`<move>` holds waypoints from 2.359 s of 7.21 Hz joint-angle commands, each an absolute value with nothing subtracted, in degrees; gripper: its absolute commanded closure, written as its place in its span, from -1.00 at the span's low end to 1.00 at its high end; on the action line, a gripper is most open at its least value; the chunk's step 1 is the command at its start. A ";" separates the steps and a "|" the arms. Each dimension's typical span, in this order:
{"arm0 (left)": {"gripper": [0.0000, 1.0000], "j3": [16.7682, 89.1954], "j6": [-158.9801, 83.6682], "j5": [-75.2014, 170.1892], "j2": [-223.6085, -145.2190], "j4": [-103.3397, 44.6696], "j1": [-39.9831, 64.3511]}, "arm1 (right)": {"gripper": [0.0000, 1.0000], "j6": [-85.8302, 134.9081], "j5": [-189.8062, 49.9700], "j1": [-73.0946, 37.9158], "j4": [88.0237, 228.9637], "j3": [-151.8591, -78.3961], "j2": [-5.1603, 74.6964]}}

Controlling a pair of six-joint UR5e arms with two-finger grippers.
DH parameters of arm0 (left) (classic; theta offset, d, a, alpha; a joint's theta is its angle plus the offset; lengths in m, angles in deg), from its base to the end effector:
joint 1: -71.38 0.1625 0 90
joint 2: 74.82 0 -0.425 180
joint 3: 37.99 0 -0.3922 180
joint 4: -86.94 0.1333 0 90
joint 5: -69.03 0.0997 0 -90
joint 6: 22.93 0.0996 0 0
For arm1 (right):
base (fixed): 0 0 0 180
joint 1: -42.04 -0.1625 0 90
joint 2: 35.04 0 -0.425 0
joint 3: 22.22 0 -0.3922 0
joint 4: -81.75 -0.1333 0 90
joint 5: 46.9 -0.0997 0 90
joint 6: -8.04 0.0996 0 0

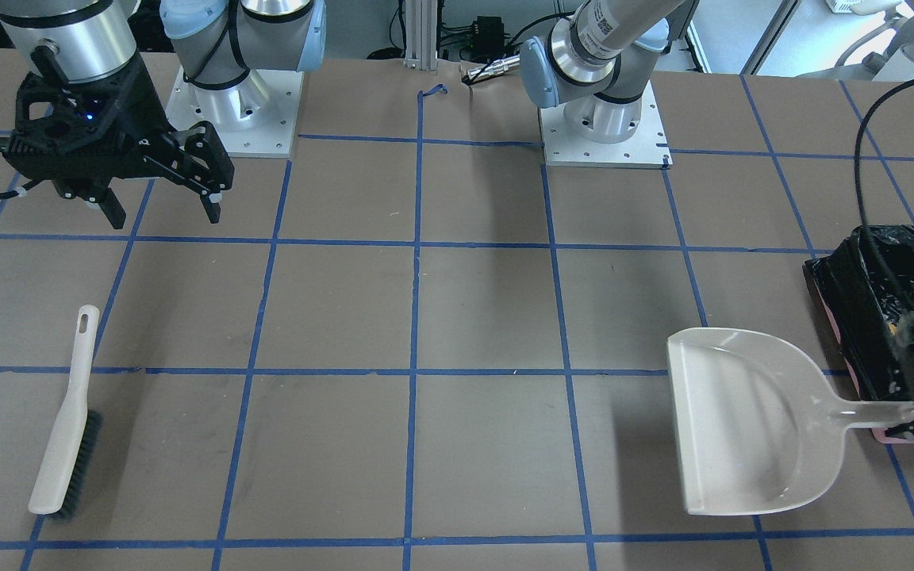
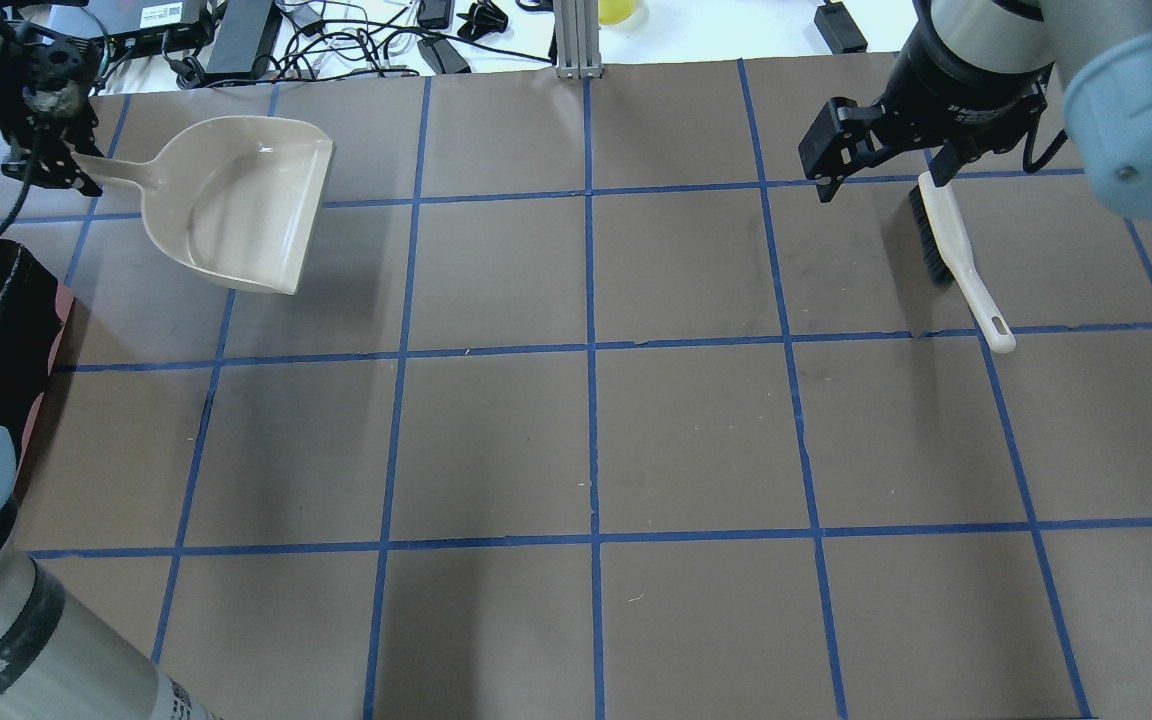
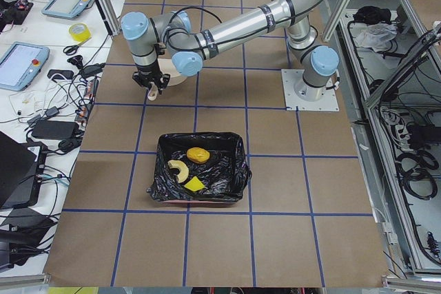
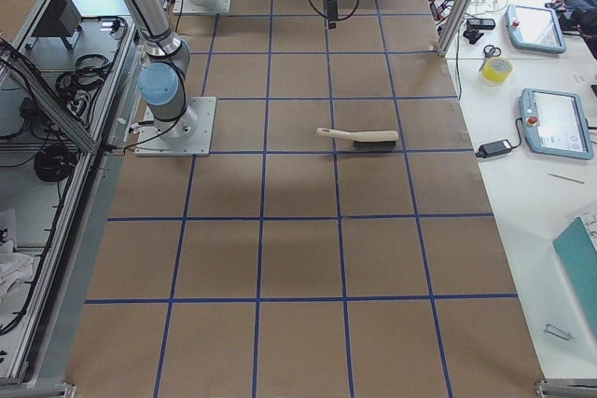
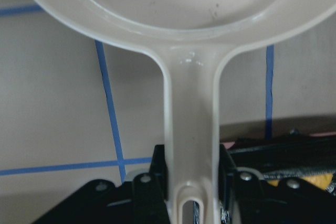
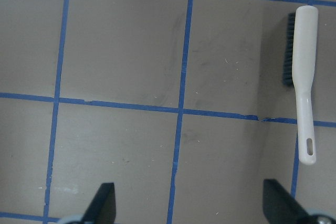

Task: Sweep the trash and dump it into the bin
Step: 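Bring the empty dustpan back with the left gripper while the right releases the brush, then lower the dustpan onto the table with the left gripper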

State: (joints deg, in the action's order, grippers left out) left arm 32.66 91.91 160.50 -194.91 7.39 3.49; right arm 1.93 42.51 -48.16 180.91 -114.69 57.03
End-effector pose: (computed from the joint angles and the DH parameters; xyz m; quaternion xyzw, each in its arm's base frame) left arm 0.1414 -0.6955 0.3571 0.7237 0.6900 0.0129 0.0024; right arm 0.1360 -0.4901 0.5012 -0.0553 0.9955 -0.0765 0.0012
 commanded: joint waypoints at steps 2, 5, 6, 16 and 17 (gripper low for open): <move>1.00 36.35 80.20 158.52 -197.16 10.98 -1.91 | -1.00 1.80 42.84 -48.75 180.54 -116.00 57.95; 1.00 41.80 78.50 159.11 -198.13 18.80 -3.94 | -1.00 1.80 42.40 -48.75 180.54 -116.00 58.39; 1.00 43.21 78.24 159.11 -198.48 21.79 -4.38 | -1.00 1.71 42.75 -48.75 180.54 -116.09 58.39; -0.31 45.78 66.94 158.67 -196.55 23.66 -8.41 | -1.00 1.71 42.84 -48.75 180.45 -116.53 58.65; -0.32 45.69 62.81 158.85 -195.85 23.49 -10.69 | -1.00 1.62 42.84 -48.75 180.45 -116.53 58.65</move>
